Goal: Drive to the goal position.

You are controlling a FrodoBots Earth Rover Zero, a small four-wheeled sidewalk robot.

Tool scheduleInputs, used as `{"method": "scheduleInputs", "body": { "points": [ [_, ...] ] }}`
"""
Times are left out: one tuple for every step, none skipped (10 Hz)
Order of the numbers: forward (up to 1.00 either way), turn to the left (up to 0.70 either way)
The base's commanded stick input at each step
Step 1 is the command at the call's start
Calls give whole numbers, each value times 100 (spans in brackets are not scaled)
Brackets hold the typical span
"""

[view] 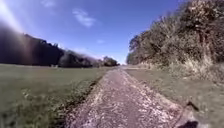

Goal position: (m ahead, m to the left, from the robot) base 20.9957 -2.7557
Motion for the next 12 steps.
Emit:
{"method": "scheduleInputs", "body": {
  "points": [
    [100, 0],
    [100, 0],
    [100, 0],
    [100, 0],
    [100, 0],
    [100, 0],
    [100, 0],
    [100, 0],
    [100, 0],
    [100, 0],
    [100, 0],
    [100, 0]
  ]
}}
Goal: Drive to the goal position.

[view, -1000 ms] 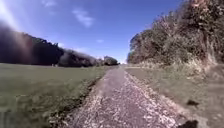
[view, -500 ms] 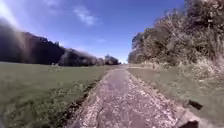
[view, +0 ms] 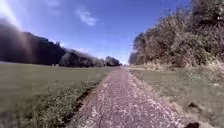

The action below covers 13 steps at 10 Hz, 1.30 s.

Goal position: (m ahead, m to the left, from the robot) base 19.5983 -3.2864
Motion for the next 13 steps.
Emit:
{"method": "scheduleInputs", "body": {
  "points": [
    [100, 0],
    [100, 0],
    [100, 0],
    [100, 0],
    [100, 0],
    [100, 0],
    [100, 0],
    [100, 0],
    [100, 0],
    [100, 0],
    [100, 0],
    [100, 0],
    [100, 0]
  ]
}}
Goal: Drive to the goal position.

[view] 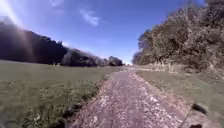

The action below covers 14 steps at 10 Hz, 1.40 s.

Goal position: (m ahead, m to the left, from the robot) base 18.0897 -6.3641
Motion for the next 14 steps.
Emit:
{"method": "scheduleInputs", "body": {
  "points": [
    [100, 0],
    [100, 0],
    [100, 0],
    [100, 0],
    [100, 0],
    [100, 0],
    [100, 0],
    [100, 0],
    [100, 0],
    [100, 0],
    [100, -35],
    [100, -39],
    [100, -40],
    [100, -40]
  ]
}}
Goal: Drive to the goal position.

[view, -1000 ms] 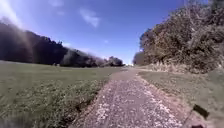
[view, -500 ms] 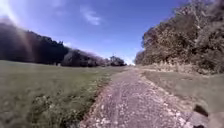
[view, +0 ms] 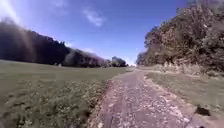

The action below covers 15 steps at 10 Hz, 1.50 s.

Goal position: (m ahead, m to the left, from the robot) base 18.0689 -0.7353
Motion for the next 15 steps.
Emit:
{"method": "scheduleInputs", "body": {
  "points": [
    [100, -40],
    [100, -40],
    [100, -40],
    [100, -40],
    [100, 0],
    [100, 0],
    [100, 0],
    [100, 0],
    [100, 0],
    [100, 0],
    [100, 0],
    [100, 0],
    [100, 0],
    [100, 0],
    [100, 0]
  ]
}}
